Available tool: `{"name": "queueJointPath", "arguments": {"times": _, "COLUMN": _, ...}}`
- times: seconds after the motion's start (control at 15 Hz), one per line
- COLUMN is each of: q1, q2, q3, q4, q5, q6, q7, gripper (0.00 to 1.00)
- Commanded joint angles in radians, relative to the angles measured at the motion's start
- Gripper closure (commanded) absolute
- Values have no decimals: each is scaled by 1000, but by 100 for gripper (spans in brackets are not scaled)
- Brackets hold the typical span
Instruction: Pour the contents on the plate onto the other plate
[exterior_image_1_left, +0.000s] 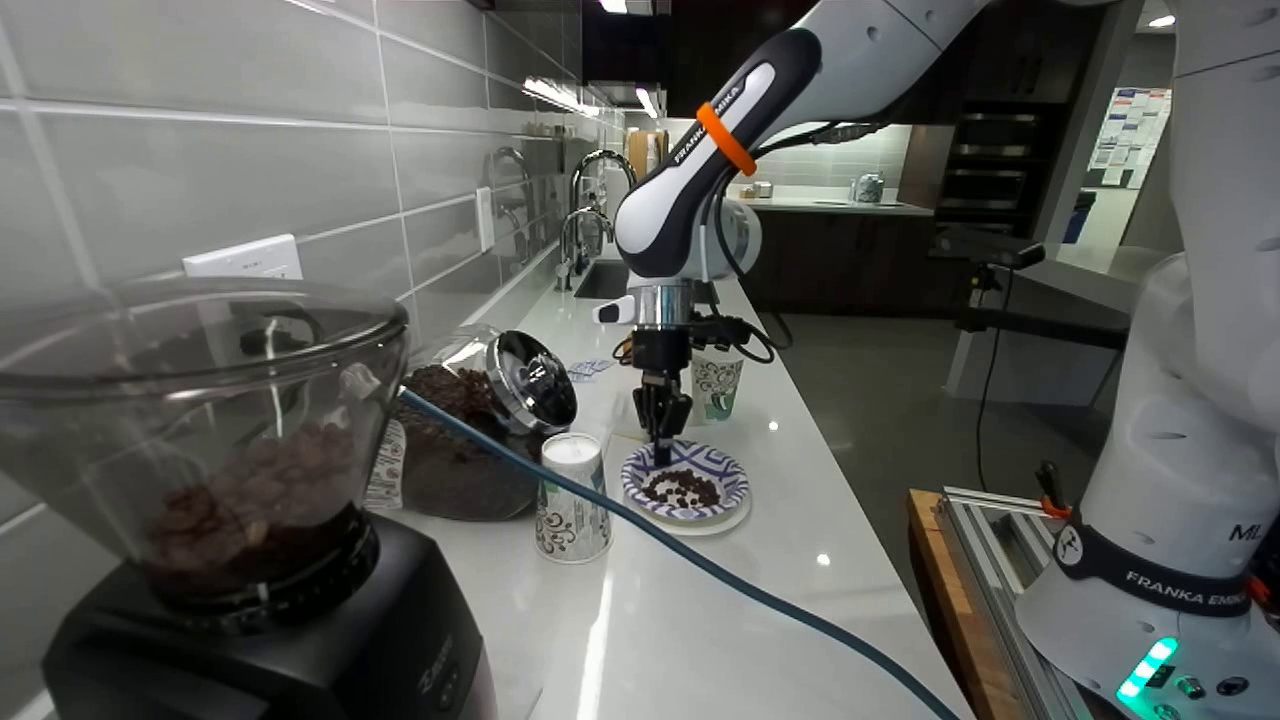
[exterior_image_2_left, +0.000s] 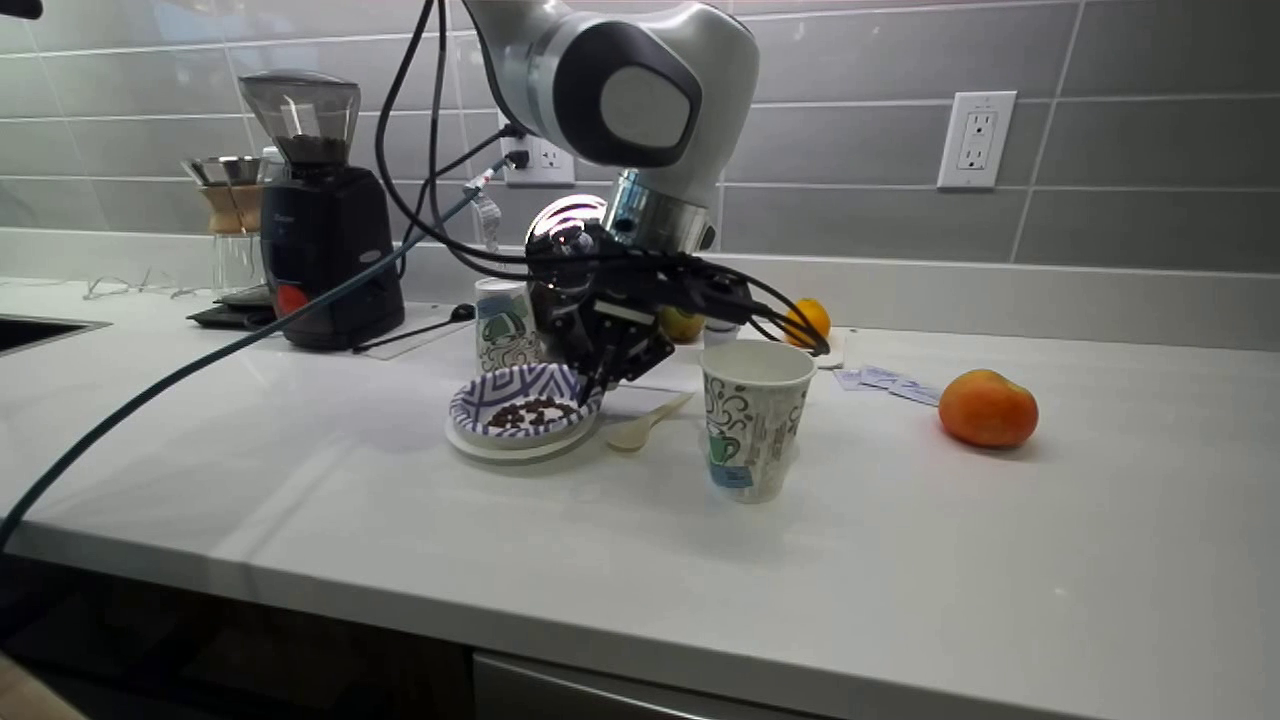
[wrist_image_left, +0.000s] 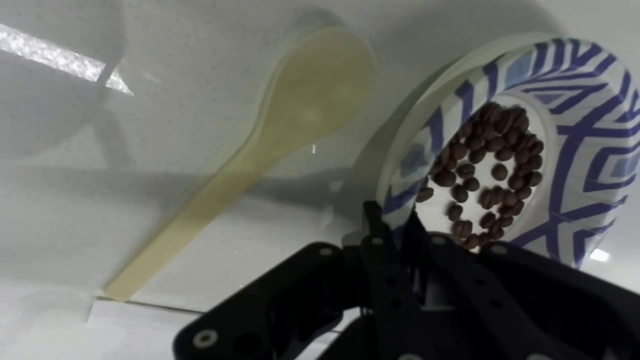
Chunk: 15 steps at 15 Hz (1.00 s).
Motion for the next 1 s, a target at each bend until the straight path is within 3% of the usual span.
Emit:
{"name": "queueJointPath", "arguments": {"times": 0.0, "q1": -25, "q2": -4, "q3": 15, "q4": 16, "q5": -23, "q6": -34, "q7": 14, "gripper": 98}}
{"name": "queueJointPath", "arguments": {"times": 0.93, "q1": -56, "q2": -22, "q3": 7, "q4": 64, "q5": -8, "q6": -172, "q7": -2, "gripper": 98}}
